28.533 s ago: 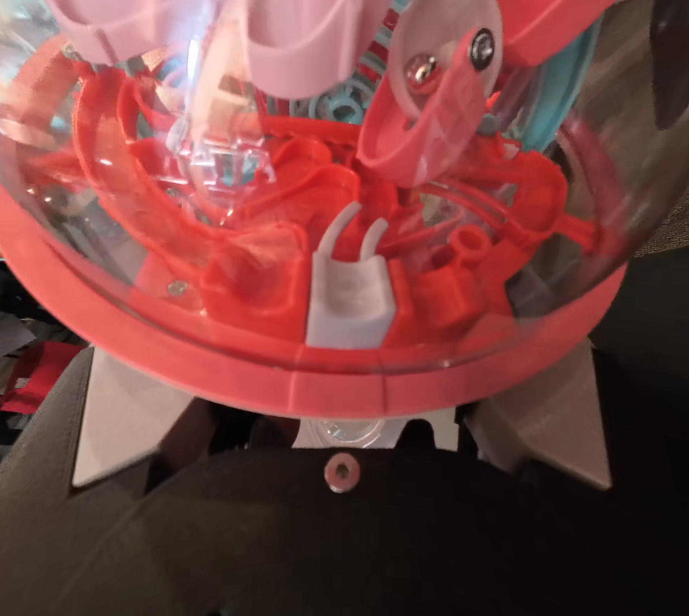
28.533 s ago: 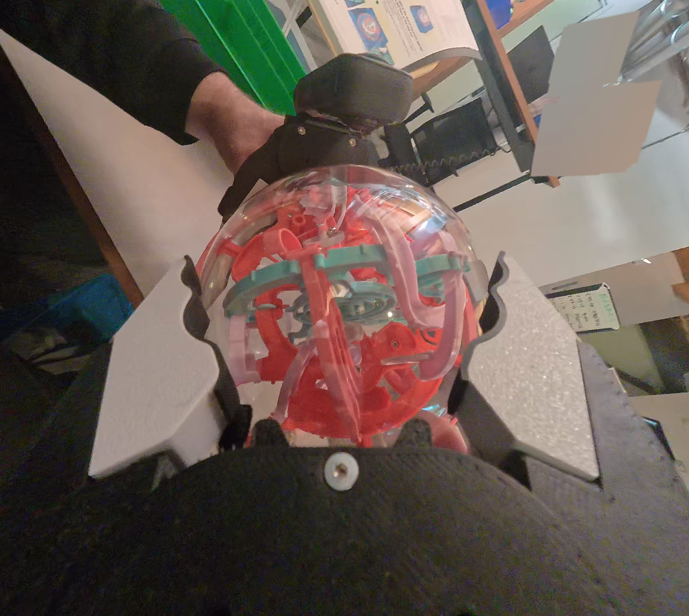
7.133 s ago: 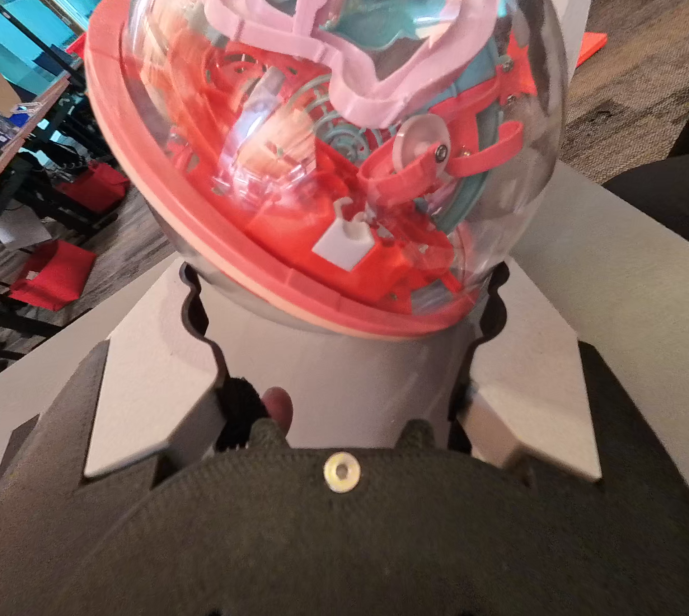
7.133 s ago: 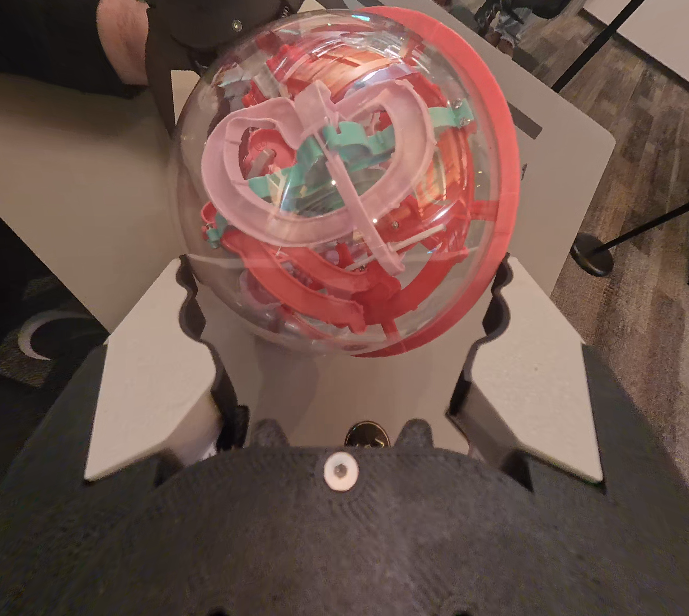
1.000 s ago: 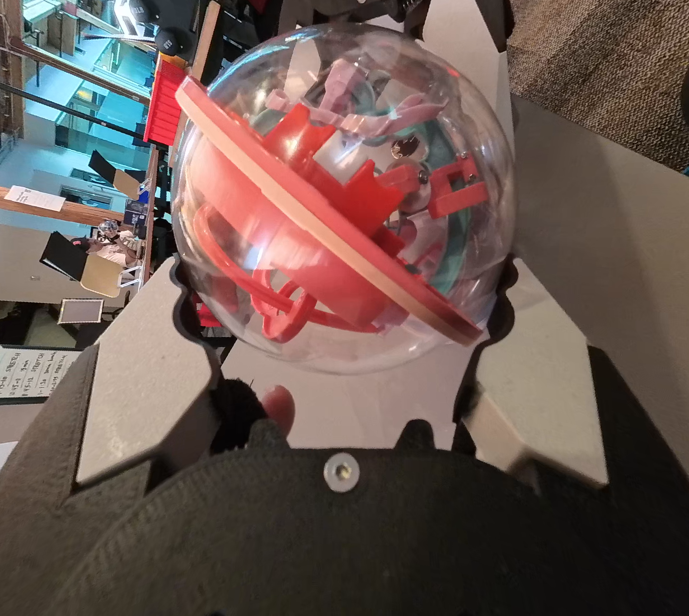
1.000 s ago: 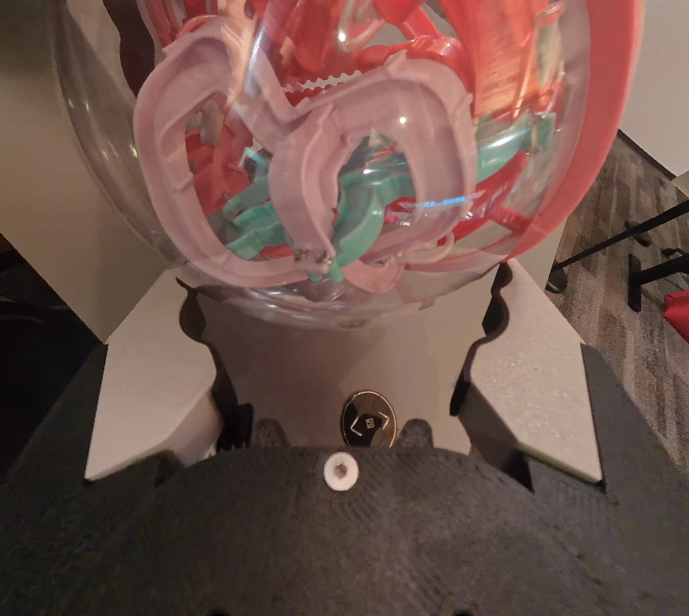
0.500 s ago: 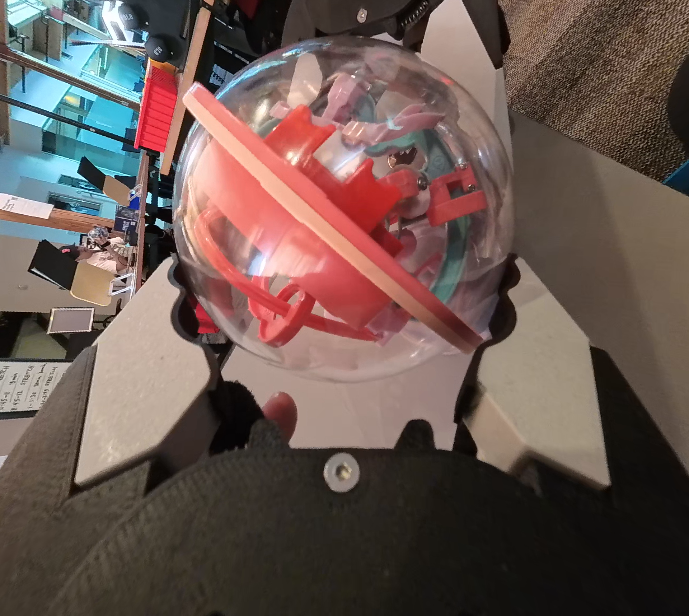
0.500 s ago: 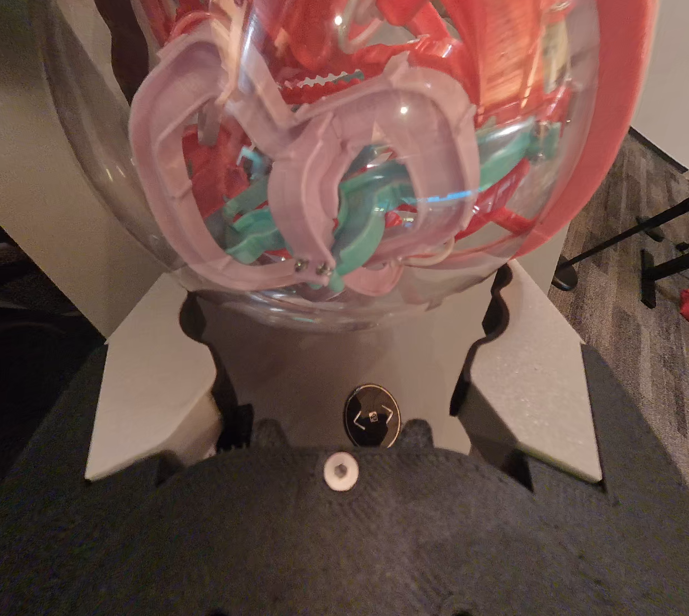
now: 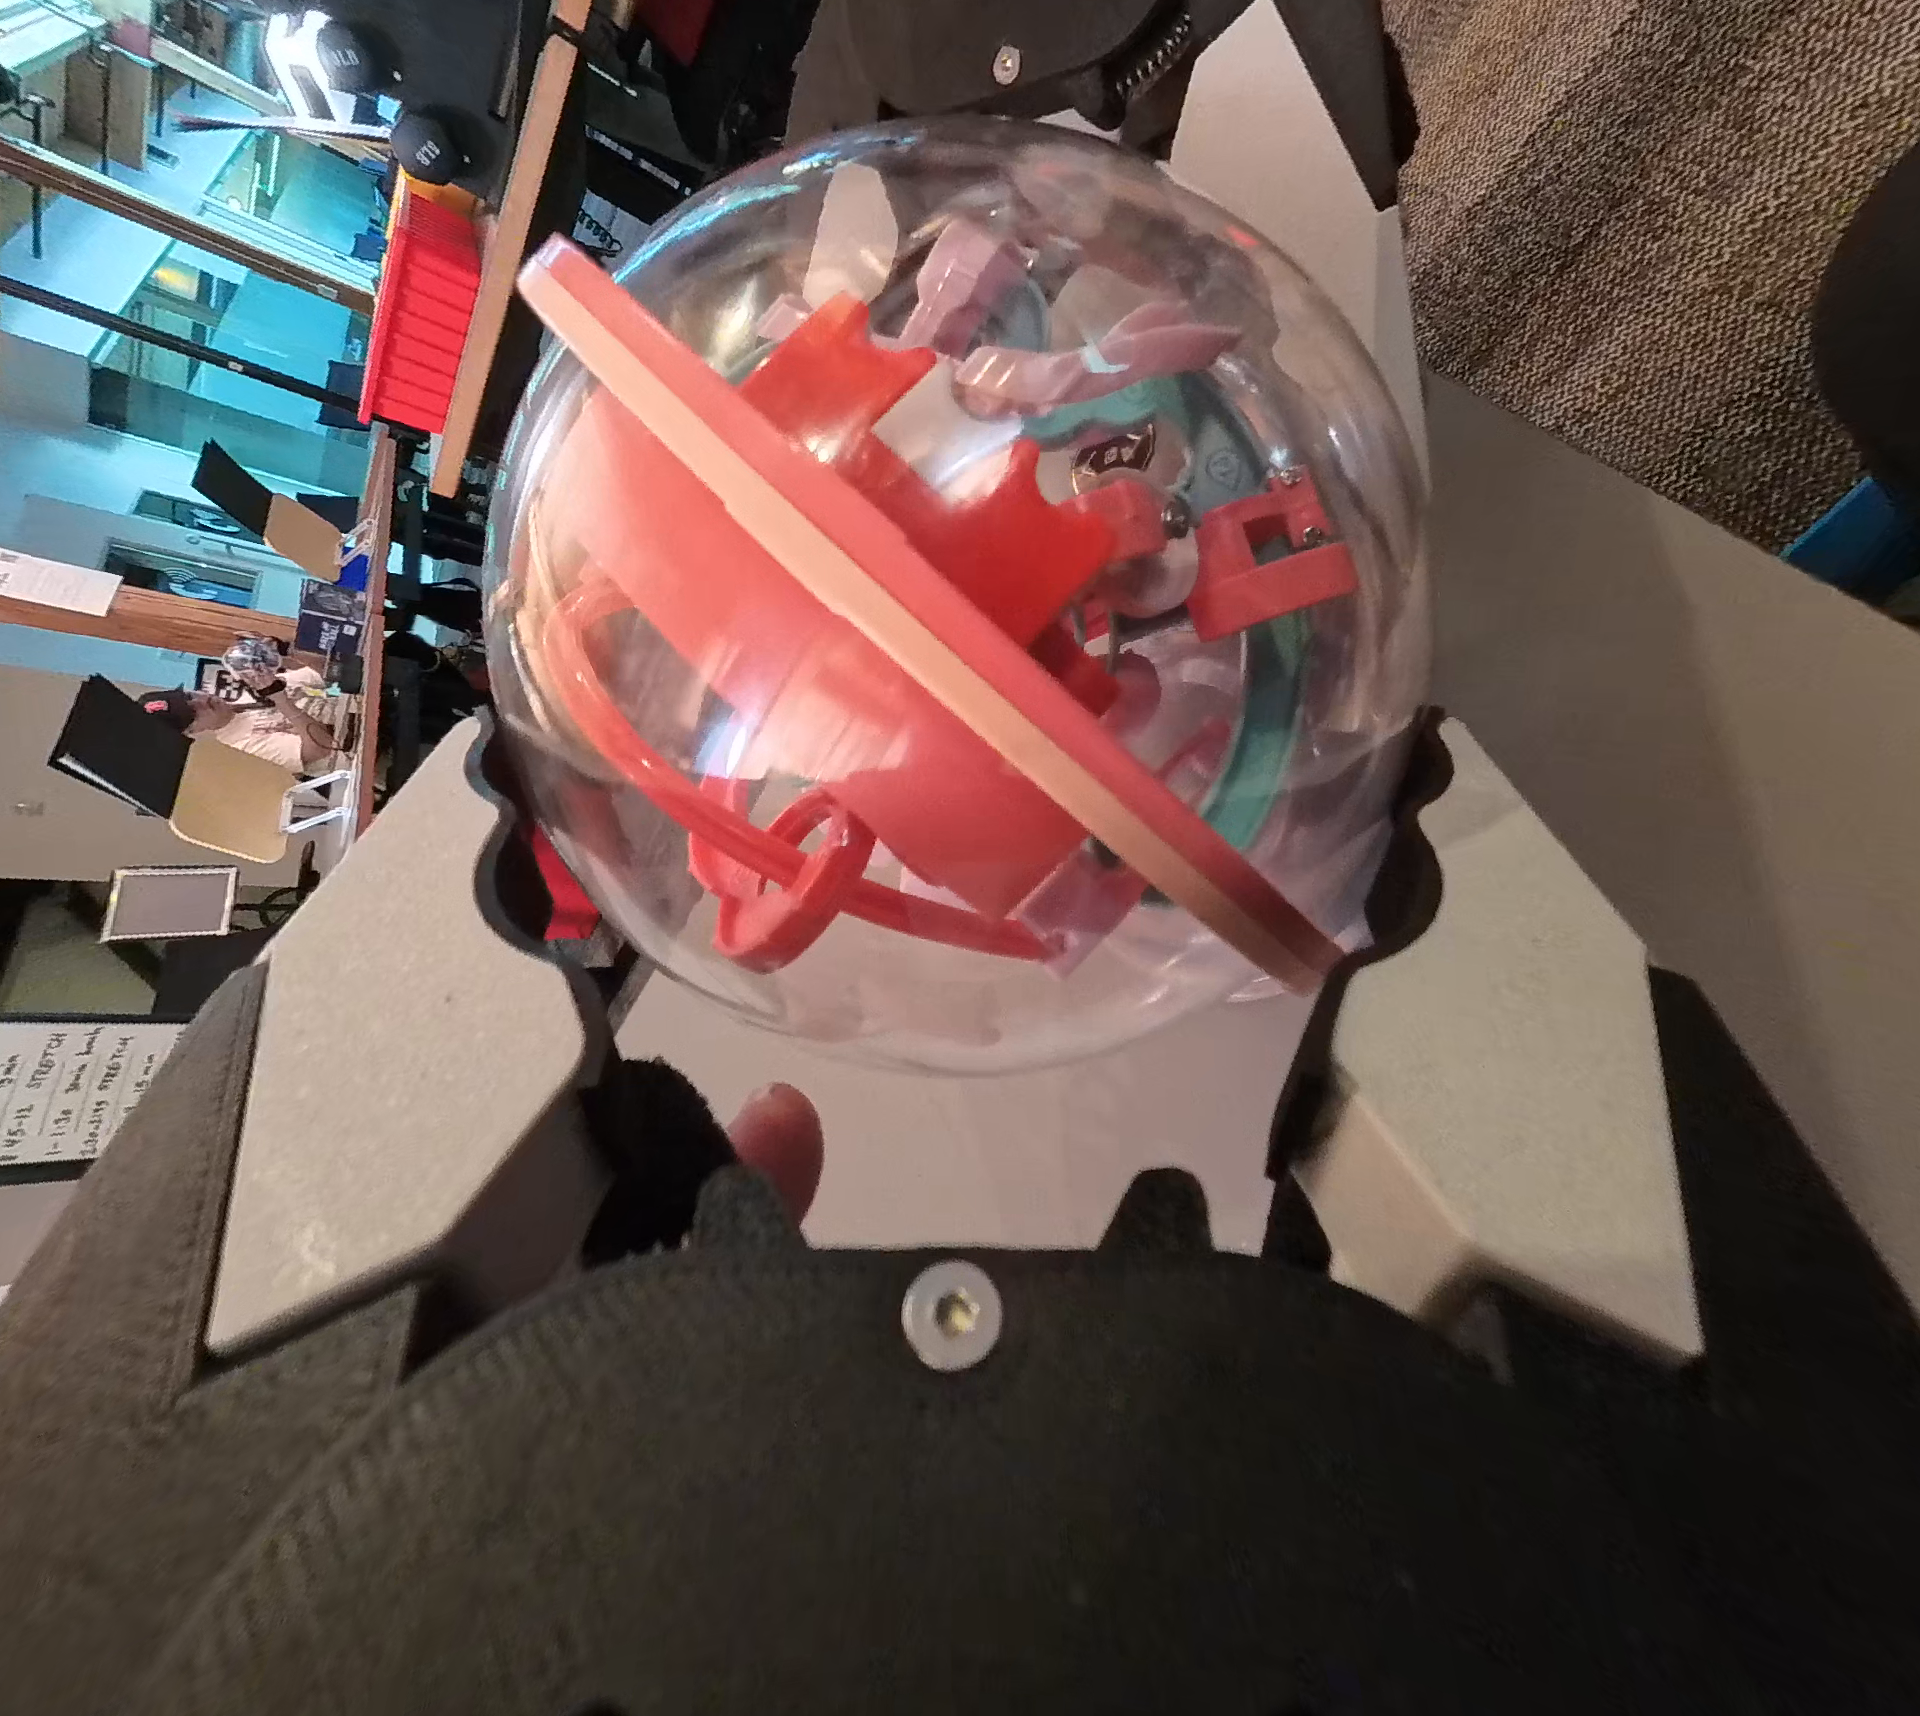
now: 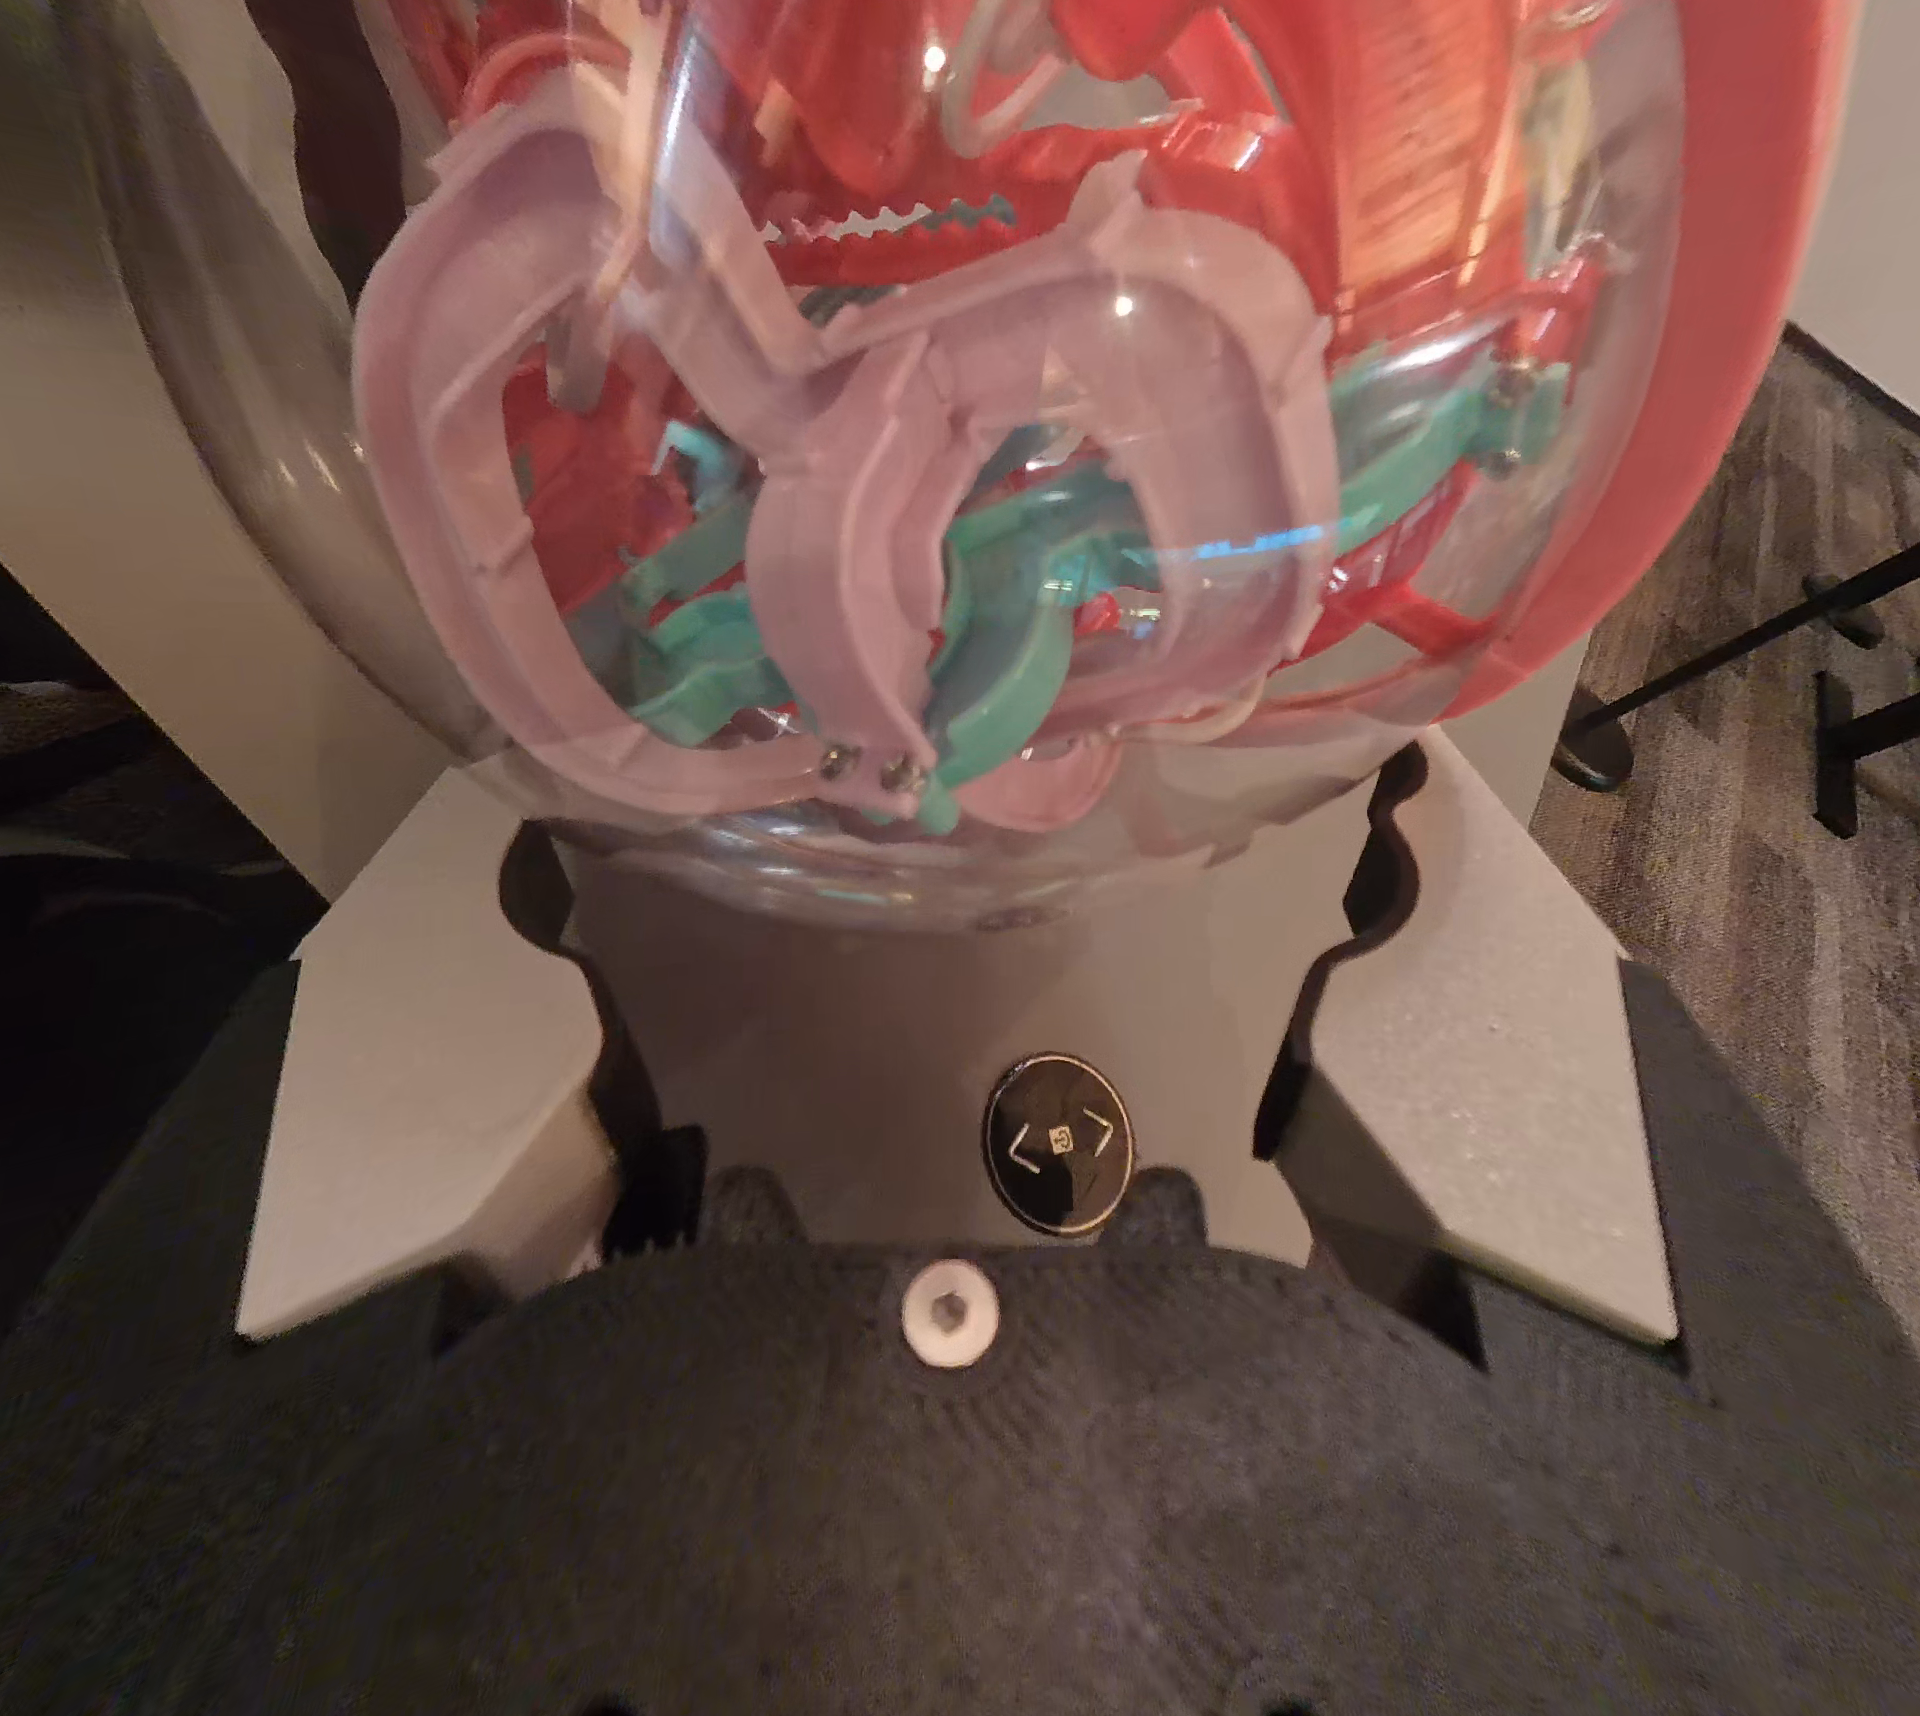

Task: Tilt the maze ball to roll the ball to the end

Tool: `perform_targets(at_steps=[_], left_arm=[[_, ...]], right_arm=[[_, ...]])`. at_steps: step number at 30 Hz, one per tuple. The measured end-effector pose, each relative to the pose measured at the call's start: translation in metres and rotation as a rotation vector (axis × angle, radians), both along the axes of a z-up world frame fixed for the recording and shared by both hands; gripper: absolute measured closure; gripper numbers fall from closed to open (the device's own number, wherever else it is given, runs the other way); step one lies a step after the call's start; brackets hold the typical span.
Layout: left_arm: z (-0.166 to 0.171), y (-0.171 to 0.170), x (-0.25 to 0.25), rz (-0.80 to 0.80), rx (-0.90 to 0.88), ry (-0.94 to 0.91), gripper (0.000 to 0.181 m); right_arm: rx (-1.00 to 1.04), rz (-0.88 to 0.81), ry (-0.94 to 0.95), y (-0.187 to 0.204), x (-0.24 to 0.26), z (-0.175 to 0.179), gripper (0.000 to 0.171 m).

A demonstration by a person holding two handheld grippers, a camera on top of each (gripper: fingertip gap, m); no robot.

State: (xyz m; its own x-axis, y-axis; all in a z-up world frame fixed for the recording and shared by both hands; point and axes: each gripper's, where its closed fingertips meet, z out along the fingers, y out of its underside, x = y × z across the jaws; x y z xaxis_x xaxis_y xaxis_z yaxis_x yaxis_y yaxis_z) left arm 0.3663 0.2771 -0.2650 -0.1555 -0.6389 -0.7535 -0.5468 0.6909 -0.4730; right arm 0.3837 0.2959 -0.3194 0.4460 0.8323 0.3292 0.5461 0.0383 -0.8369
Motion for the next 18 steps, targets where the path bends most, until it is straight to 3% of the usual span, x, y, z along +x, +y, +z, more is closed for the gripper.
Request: perform_targets(at_steps=[18], left_arm=[[0.012,-0.008,0.002,-0.013,-0.052,0.007,0.024]], right_arm=[[-0.045,0.006,0.037,-0.009,-0.002,0.009,0.02]])
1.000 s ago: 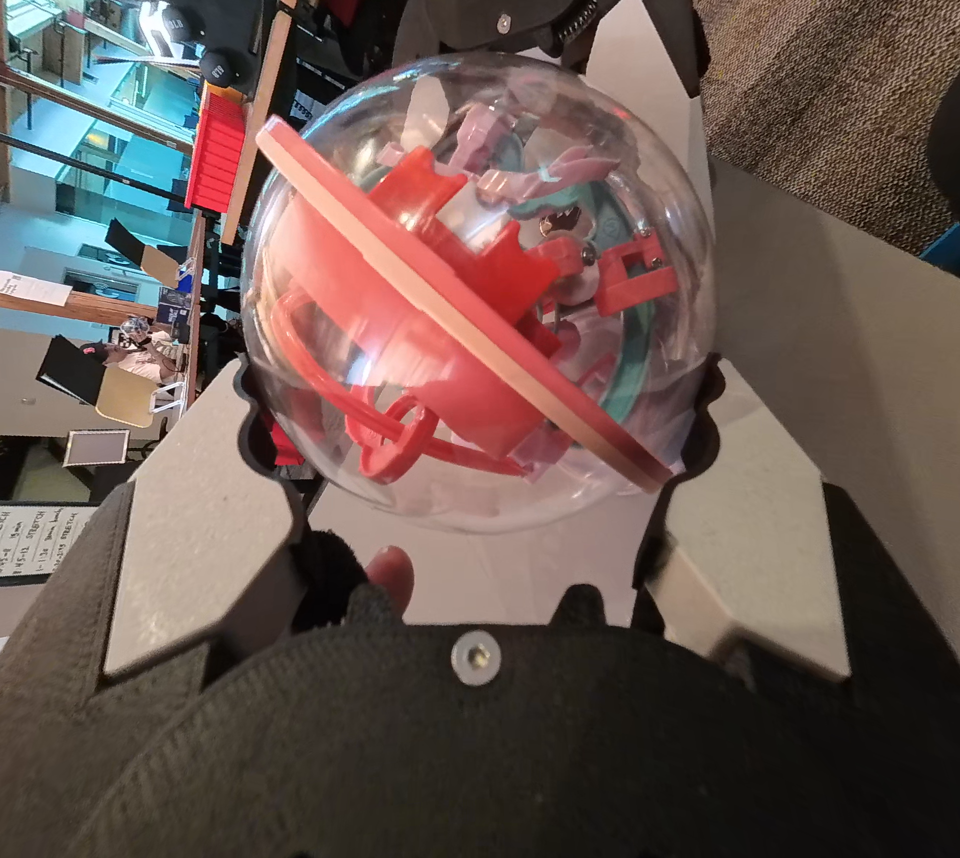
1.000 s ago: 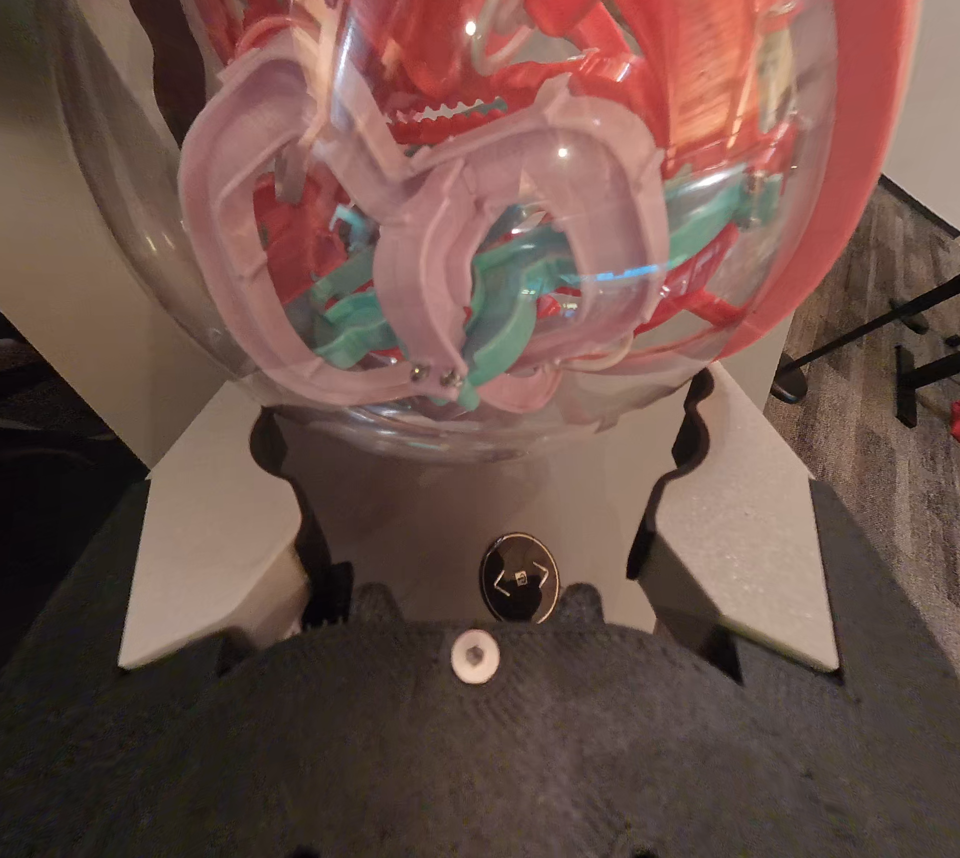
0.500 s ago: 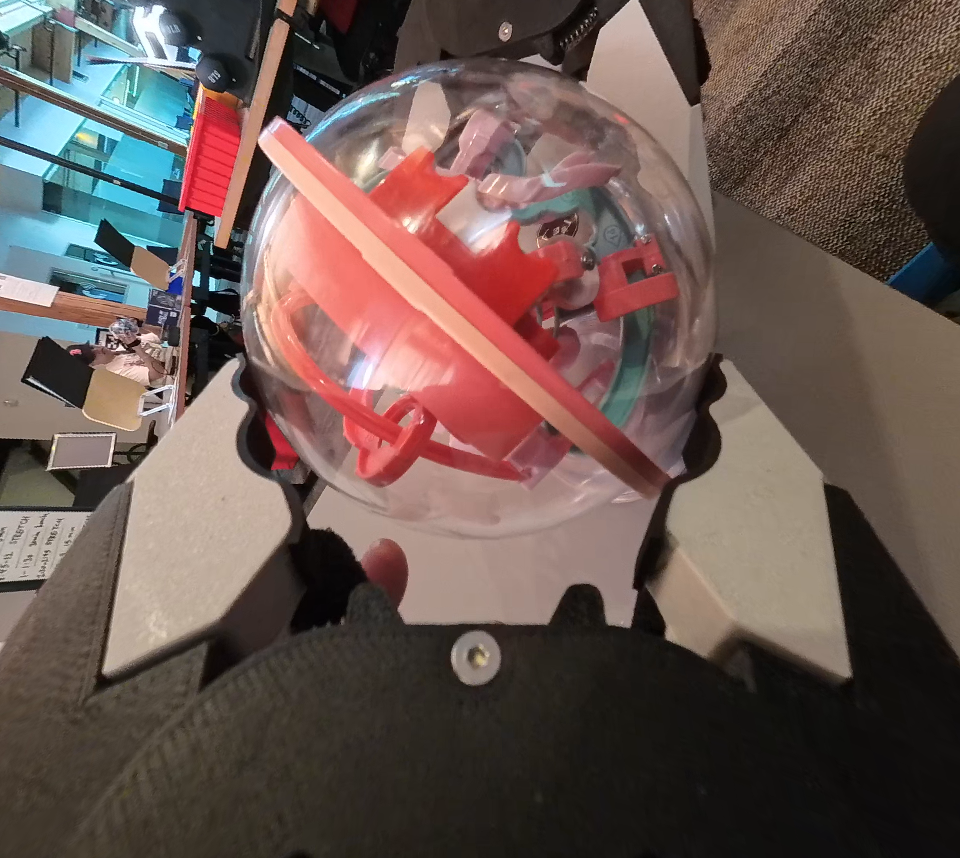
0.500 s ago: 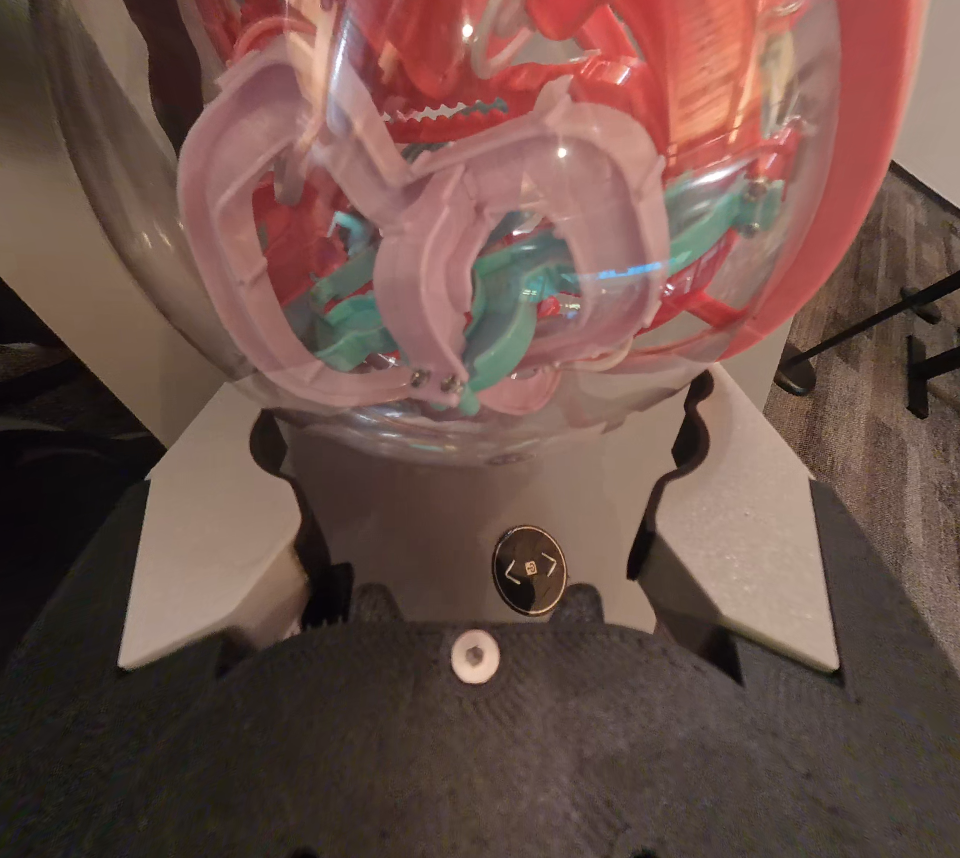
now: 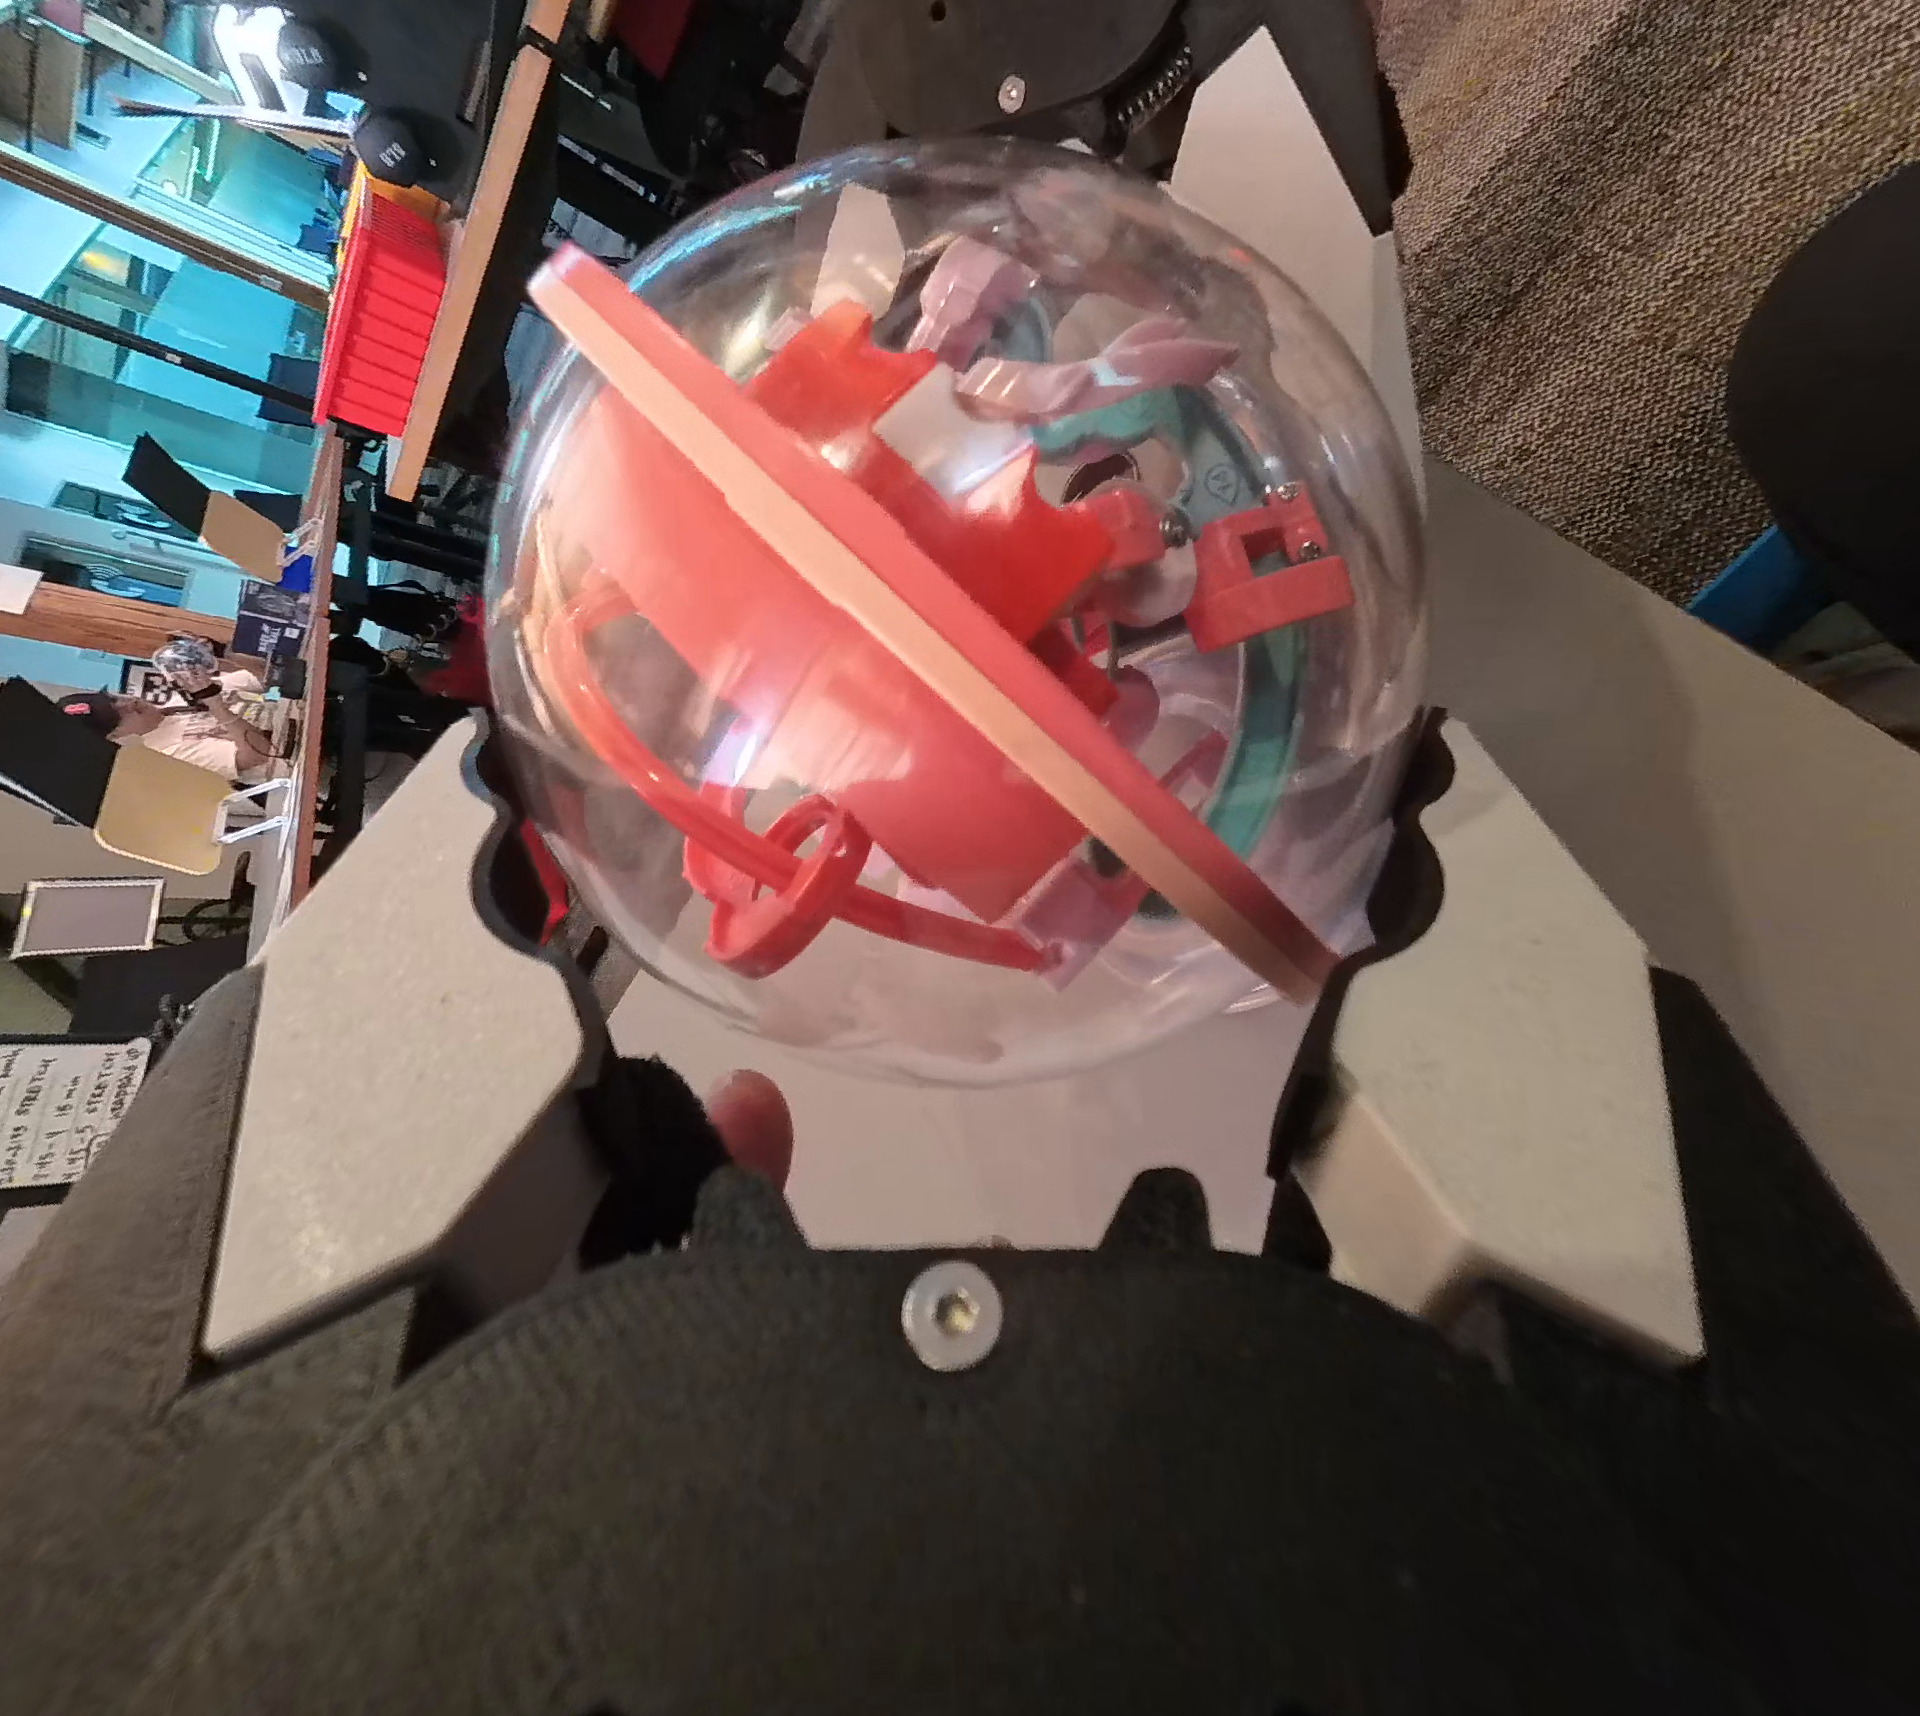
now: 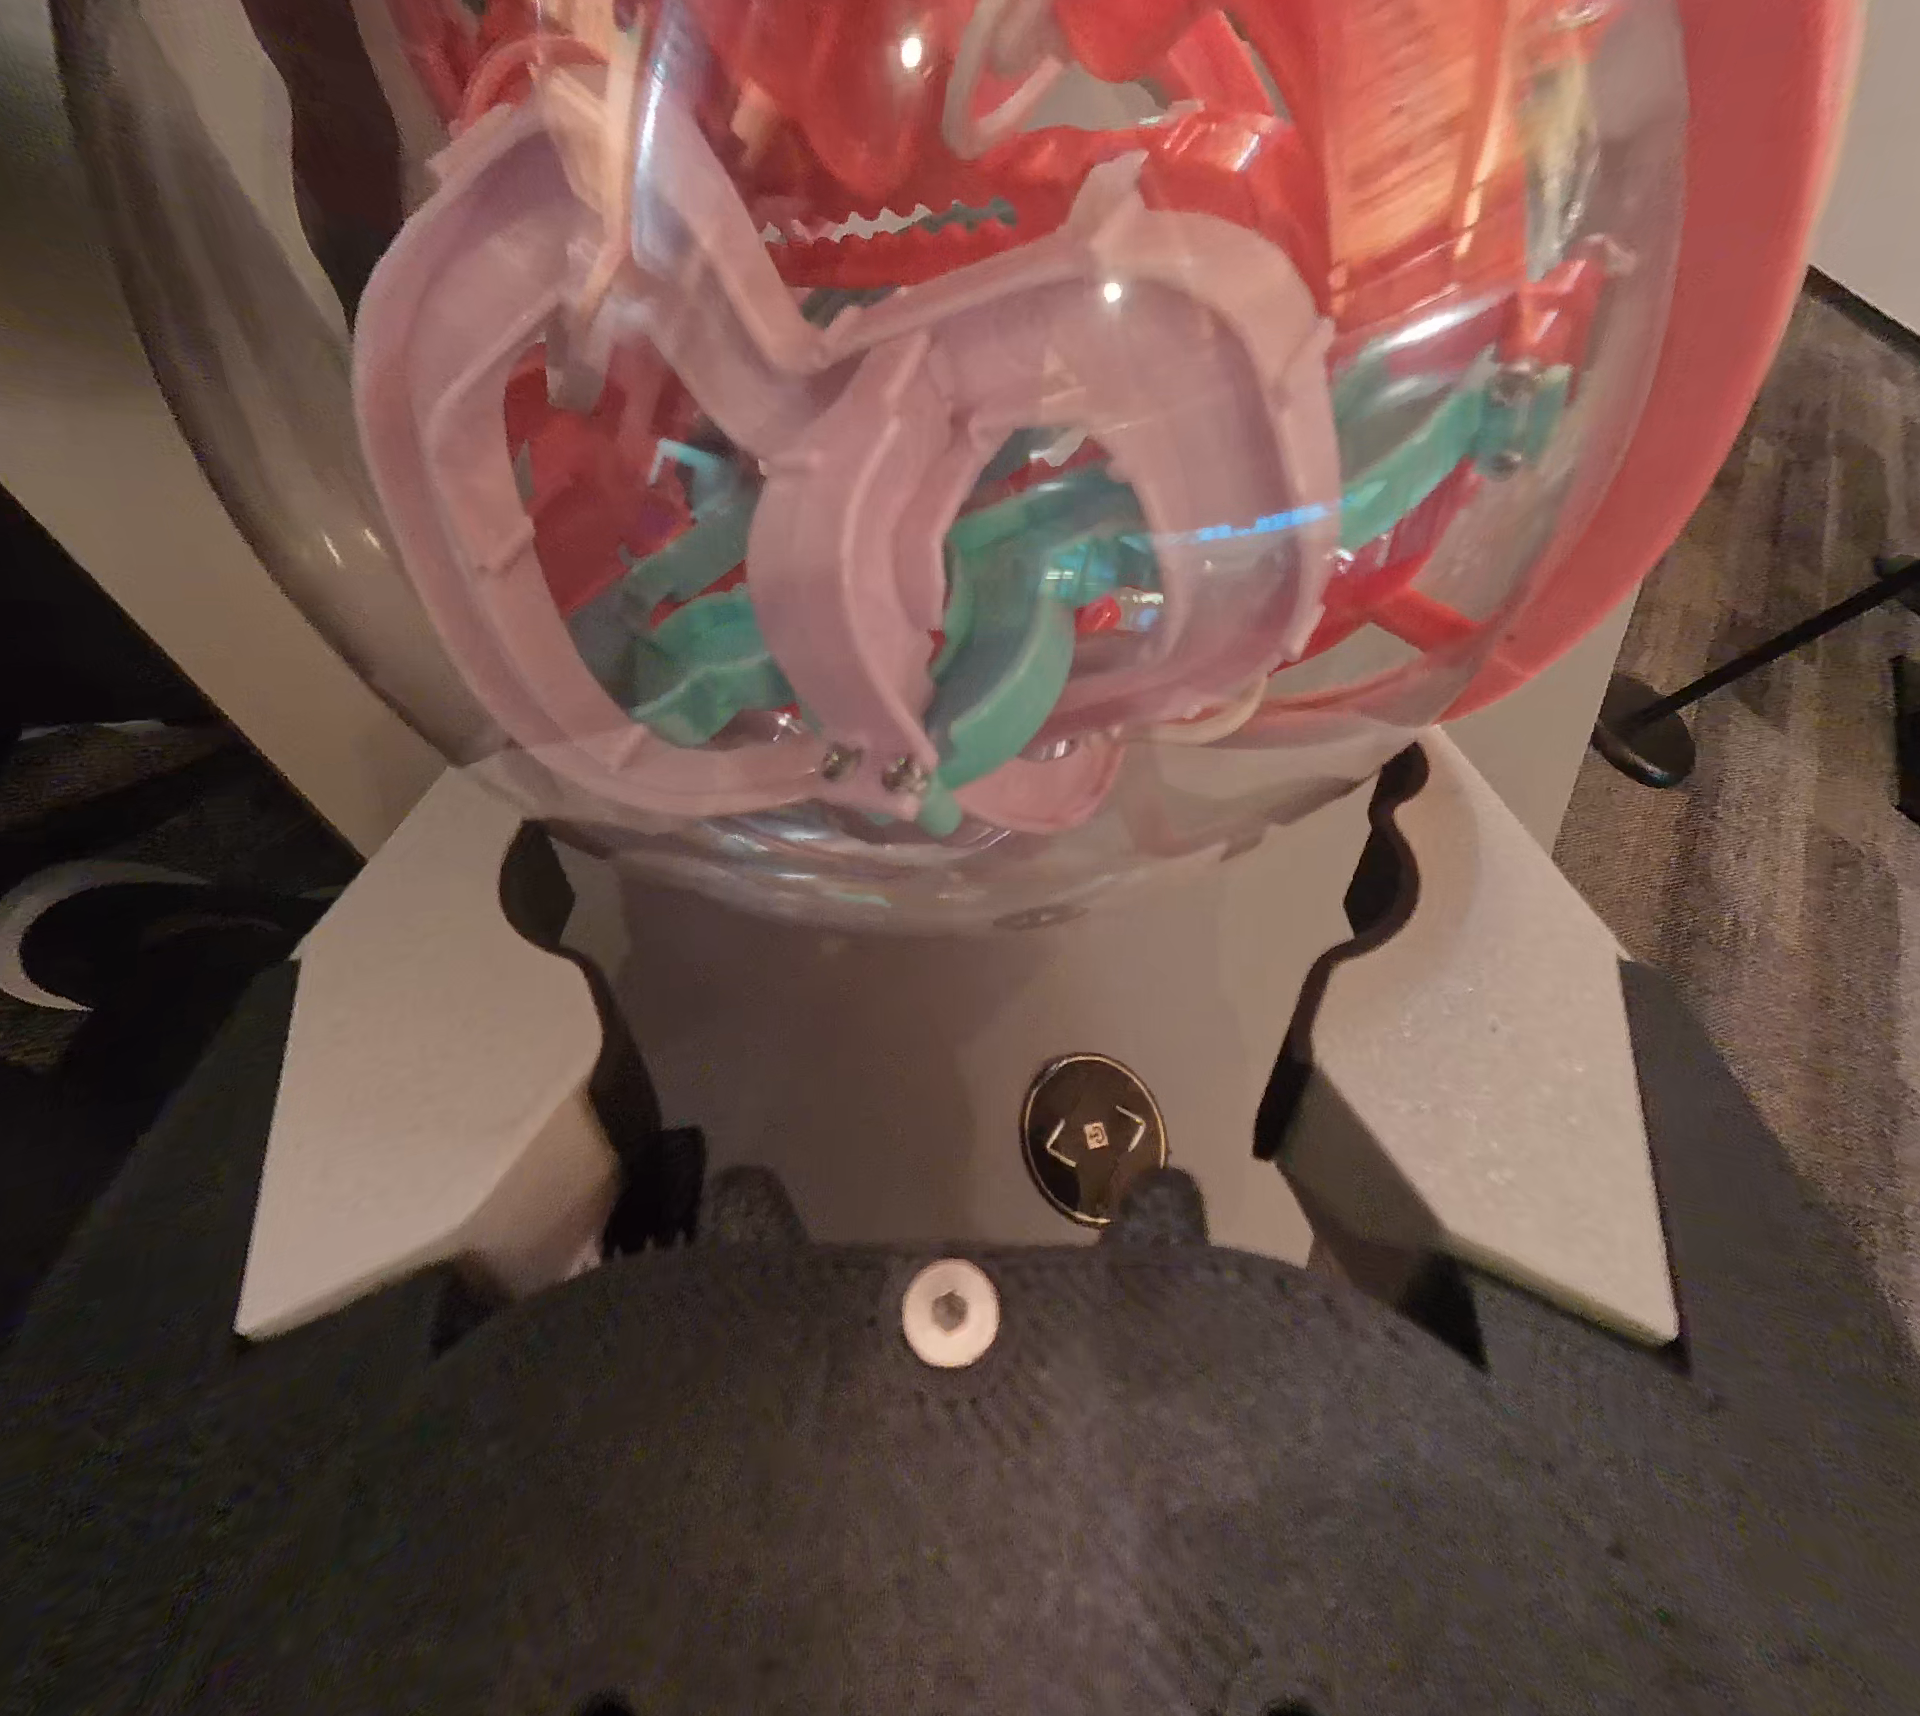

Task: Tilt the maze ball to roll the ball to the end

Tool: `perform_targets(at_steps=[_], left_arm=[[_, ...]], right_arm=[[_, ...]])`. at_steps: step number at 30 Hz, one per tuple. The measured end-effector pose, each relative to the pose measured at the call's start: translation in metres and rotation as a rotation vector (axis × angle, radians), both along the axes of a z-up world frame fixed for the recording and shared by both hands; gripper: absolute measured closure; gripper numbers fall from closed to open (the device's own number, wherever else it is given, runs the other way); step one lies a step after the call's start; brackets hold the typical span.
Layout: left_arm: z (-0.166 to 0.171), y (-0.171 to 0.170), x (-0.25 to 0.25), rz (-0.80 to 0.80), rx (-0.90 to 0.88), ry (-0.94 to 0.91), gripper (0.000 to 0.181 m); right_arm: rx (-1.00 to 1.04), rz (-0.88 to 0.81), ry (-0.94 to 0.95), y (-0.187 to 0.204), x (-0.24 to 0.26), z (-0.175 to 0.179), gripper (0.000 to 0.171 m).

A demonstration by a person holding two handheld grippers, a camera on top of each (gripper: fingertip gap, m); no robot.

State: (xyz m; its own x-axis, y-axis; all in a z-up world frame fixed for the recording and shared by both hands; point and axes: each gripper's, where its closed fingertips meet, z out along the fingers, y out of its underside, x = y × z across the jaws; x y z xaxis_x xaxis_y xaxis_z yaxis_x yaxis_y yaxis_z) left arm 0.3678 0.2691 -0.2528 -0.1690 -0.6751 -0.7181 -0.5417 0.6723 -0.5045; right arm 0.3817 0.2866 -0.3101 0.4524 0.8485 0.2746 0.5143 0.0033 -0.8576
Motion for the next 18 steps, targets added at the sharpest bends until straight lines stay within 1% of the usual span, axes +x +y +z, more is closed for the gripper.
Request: perform_targets(at_steps=[9,18], left_arm=[[0.0,-0.004,0.0,-0.011,-0.034,0.015,0.024],[-0.009,-0.001,-0.001,-0.004,-0.072,0.034,0.024]], right_arm=[[-0.041,0.006,0.015,-0.004,-0.003,-0.003,0.02],[-0.097,-0.003,0.001,-0.005,-0.004,-0.014,0.019]])
